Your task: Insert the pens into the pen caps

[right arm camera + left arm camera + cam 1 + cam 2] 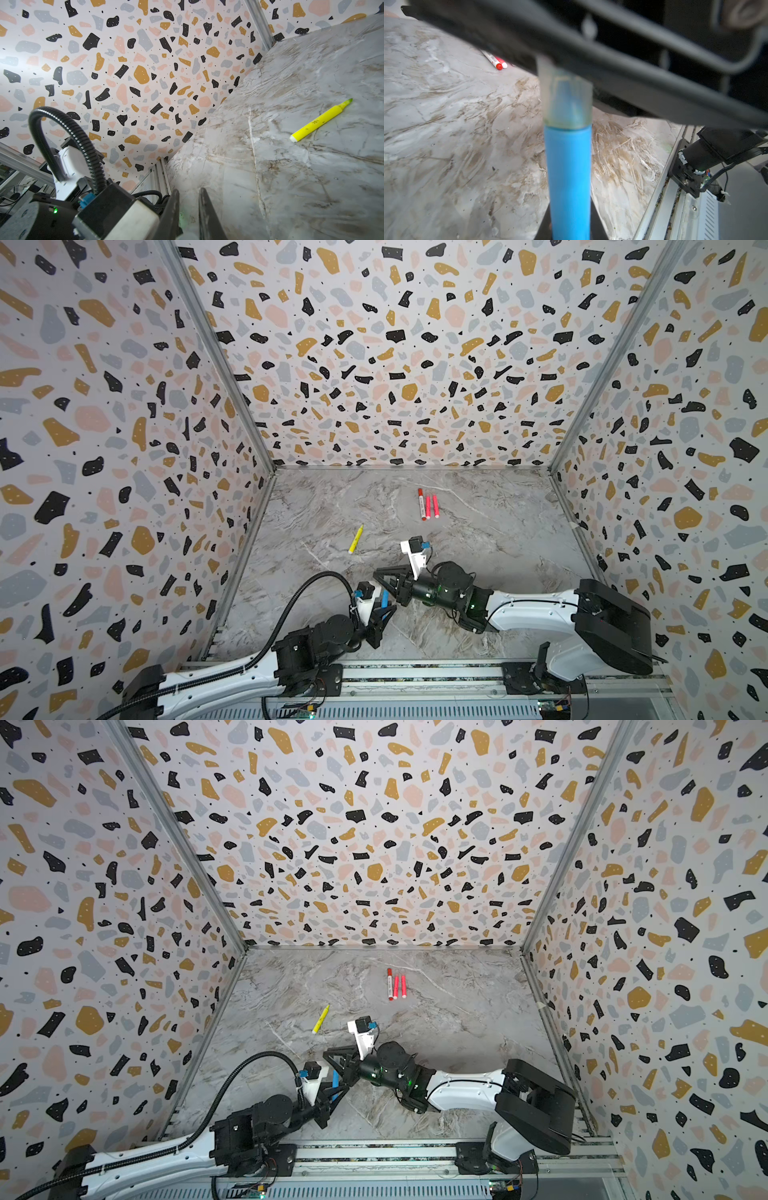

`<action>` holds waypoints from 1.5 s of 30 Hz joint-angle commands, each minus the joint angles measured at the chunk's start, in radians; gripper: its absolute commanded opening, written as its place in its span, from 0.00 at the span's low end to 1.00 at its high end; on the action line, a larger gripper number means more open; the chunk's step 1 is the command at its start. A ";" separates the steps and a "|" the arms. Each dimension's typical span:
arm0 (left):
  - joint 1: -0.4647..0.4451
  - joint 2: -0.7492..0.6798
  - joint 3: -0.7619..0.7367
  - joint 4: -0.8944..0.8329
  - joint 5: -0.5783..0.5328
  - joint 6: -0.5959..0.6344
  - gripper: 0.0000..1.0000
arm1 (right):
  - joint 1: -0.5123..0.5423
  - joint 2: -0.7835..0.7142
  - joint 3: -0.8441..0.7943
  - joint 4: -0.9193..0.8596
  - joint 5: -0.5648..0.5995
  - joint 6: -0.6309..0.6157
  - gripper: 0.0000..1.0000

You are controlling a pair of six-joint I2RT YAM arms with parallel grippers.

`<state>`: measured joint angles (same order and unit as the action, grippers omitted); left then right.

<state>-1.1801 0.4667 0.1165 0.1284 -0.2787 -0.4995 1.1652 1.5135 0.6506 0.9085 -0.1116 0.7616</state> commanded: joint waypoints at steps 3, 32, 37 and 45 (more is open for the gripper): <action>0.043 -0.062 0.199 0.333 -0.189 0.054 0.00 | 0.143 0.082 -0.127 -0.172 -0.178 0.110 0.00; 0.100 -0.046 0.385 0.268 -0.089 0.112 0.00 | 0.146 0.055 -0.175 -0.282 -0.101 0.059 0.00; 0.100 0.035 0.333 0.249 -0.073 0.097 0.00 | 0.076 -0.082 -0.087 -0.478 -0.054 -0.044 0.00; 0.100 0.167 0.240 0.254 0.017 0.044 0.00 | -0.117 -0.406 -0.011 -0.675 -0.021 -0.204 0.44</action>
<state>-1.1023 0.6285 0.3283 0.1299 -0.1970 -0.4099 1.0832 1.1778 0.6518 0.5026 -0.0795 0.6495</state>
